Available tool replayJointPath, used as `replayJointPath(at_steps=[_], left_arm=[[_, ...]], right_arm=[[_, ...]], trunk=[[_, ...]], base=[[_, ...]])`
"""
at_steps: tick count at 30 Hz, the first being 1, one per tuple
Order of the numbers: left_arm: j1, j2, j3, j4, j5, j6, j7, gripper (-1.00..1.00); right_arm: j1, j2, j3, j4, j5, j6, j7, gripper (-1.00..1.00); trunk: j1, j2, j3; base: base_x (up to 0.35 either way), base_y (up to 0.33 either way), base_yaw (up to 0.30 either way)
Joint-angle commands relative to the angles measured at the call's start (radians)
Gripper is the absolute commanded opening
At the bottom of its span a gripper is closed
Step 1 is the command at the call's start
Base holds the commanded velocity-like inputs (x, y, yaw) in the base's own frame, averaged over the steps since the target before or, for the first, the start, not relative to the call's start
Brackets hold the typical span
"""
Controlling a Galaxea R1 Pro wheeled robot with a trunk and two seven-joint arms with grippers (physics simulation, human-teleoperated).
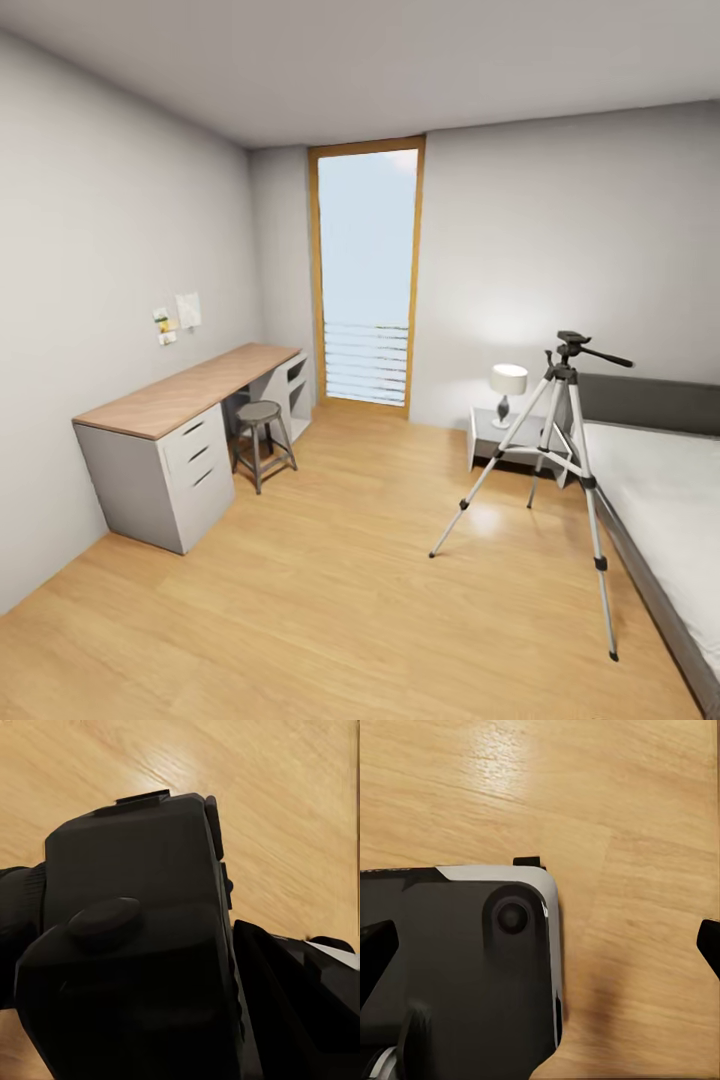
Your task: Attach the digital camera to the camera tripod in the bedroom.
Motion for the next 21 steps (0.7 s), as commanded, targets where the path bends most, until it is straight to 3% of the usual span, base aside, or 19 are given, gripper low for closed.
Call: replayJointPath(at_steps=[1, 11, 21], left_arm=[[0.000, 0.000, -0.008, 0.000, 0.009, -0.001, -0.004, -1.00], [0.000, -0.002, -0.008, 0.000, 0.009, -0.002, 0.009, -1.00], [0.000, -0.020, -0.007, 0.000, 0.007, -0.008, 0.104, -1.00]], right_arm=[[-0.001, 0.000, -0.009, 0.003, 0.010, -0.005, 0.002, 1.00], [-0.001, 0.000, -0.009, 0.003, 0.010, -0.005, 0.002, 1.00], [-0.001, 0.000, -0.009, 0.003, 0.010, -0.005, 0.002, 1.00]], trunk=[[0.000, -0.001, 0.000], [0.000, -0.001, 0.000], [0.000, -0.001, 0.000]], base=[[0.000, 0.000, -0.239], [0.000, 0.000, -0.239], [0.000, 0.000, -0.239]])
